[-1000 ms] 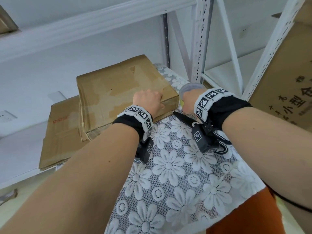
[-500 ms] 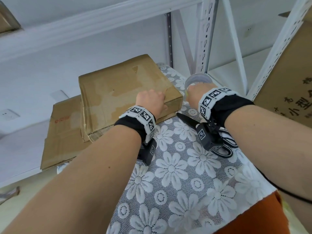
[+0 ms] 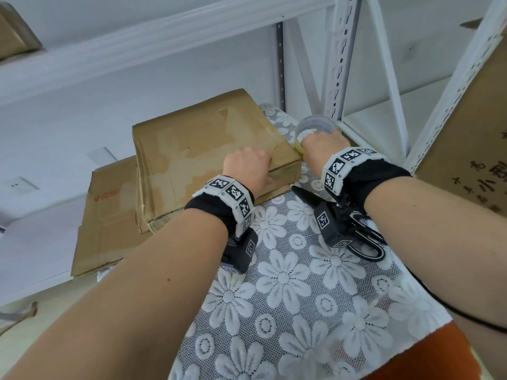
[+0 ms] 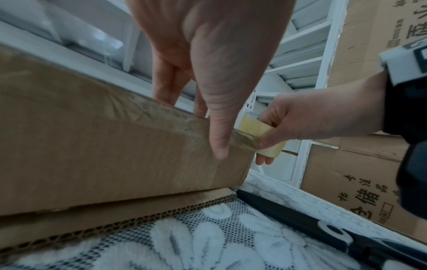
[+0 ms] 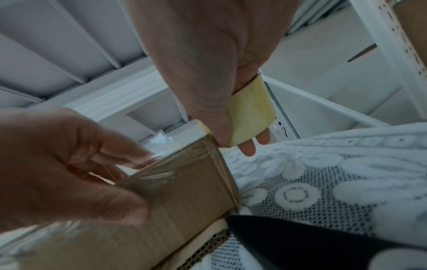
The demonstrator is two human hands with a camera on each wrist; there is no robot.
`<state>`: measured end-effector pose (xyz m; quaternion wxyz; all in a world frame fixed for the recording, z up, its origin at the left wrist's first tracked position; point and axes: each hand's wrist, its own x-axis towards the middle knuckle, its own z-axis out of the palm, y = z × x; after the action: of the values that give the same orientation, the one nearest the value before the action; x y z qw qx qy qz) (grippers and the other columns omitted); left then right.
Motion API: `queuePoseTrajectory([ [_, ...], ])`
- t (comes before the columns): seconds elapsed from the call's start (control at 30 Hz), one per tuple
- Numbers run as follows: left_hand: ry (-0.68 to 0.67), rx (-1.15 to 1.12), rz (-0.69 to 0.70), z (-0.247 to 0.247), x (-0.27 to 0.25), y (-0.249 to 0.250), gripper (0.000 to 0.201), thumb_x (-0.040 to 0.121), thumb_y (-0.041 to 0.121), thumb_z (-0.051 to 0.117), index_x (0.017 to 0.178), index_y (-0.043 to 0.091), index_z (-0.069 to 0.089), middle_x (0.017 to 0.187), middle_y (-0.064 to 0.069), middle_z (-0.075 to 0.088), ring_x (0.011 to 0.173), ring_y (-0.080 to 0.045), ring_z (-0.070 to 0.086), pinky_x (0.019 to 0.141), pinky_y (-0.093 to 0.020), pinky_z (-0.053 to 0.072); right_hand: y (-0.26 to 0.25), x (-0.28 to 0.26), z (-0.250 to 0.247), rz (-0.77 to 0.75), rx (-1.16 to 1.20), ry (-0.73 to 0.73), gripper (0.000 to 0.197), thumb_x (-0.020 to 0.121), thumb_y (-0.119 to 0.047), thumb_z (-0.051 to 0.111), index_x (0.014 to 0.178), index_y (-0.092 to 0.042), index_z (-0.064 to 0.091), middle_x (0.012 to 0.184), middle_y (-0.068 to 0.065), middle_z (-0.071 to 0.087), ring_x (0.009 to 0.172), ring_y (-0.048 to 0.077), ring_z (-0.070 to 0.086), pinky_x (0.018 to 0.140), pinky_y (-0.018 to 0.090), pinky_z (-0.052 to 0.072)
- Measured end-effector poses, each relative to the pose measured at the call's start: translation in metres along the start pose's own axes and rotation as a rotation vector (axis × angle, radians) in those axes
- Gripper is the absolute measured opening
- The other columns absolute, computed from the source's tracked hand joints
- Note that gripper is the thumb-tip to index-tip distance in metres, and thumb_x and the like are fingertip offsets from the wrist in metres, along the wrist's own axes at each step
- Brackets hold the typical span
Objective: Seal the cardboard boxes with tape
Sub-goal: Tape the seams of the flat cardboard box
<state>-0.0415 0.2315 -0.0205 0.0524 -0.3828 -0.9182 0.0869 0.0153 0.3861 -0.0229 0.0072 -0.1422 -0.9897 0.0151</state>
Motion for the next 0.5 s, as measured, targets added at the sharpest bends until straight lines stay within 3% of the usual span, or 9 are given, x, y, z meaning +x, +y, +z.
queuePoseTrajectory([
  [0.1,0.122,-0.059,0.0,0.009,-0.01,-0.004,0.01,0.094,0.021,0.06,0.103,0.019,0.059,0.101,0.001,0.062,0.097,-0.022,0.057,0.059,-0.032,0.039,-0.002,-0.006,-0.002,0.027,0.033,0.006,0.019,0.094,-0.003,0.043,0.086,-0.009,0.059,0.063,-0.002,0.044,0.07,0.019,0.048,0.073,0.029,0.035],
  [0.17,0.157,-0.087,-0.005,0.012,-0.017,-0.008,0.019,0.093,0.008,0.056,0.108,0.019,0.06,0.105,0.002,0.063,0.101,-0.023,0.056,0.059,-0.031,0.039,-0.004,-0.01,-0.003,0.035,0.056,0.005,0.019,0.095,-0.004,0.044,0.085,-0.009,0.059,0.065,-0.002,0.048,0.072,0.019,0.05,0.075,0.029,0.037],
  [0.3,0.138,-0.099,-0.019,0.007,-0.029,-0.019,0.024,0.09,0.005,0.059,0.108,0.02,0.062,0.103,0.001,0.065,0.101,-0.022,0.057,0.061,-0.031,0.038,-0.013,-0.022,-0.009,0.012,0.131,0.016,0.018,0.096,-0.009,0.045,0.086,-0.011,0.059,0.081,0.003,0.06,0.084,0.022,0.059,0.09,0.032,0.04],
  [0.4,0.106,-0.152,-0.063,-0.001,-0.043,-0.03,0.029,0.094,0.006,0.056,0.118,0.02,0.064,0.106,-0.006,0.067,0.101,-0.027,0.061,0.071,-0.035,0.048,-0.026,-0.035,-0.014,-0.042,0.109,0.037,0.018,0.096,-0.011,0.044,0.091,-0.01,0.061,0.086,0.005,0.063,0.085,0.023,0.059,0.086,0.028,0.04],
  [0.5,0.101,-0.201,-0.061,-0.005,-0.06,-0.039,0.032,0.095,0.004,0.054,0.12,0.02,0.064,0.11,-0.008,0.066,0.1,-0.028,0.063,0.078,-0.034,0.049,-0.037,-0.048,-0.016,-0.031,0.096,0.03,0.02,0.095,-0.017,0.047,0.105,-0.009,0.062,0.102,0.011,0.062,0.1,0.031,0.058,0.081,0.033,0.038],
])
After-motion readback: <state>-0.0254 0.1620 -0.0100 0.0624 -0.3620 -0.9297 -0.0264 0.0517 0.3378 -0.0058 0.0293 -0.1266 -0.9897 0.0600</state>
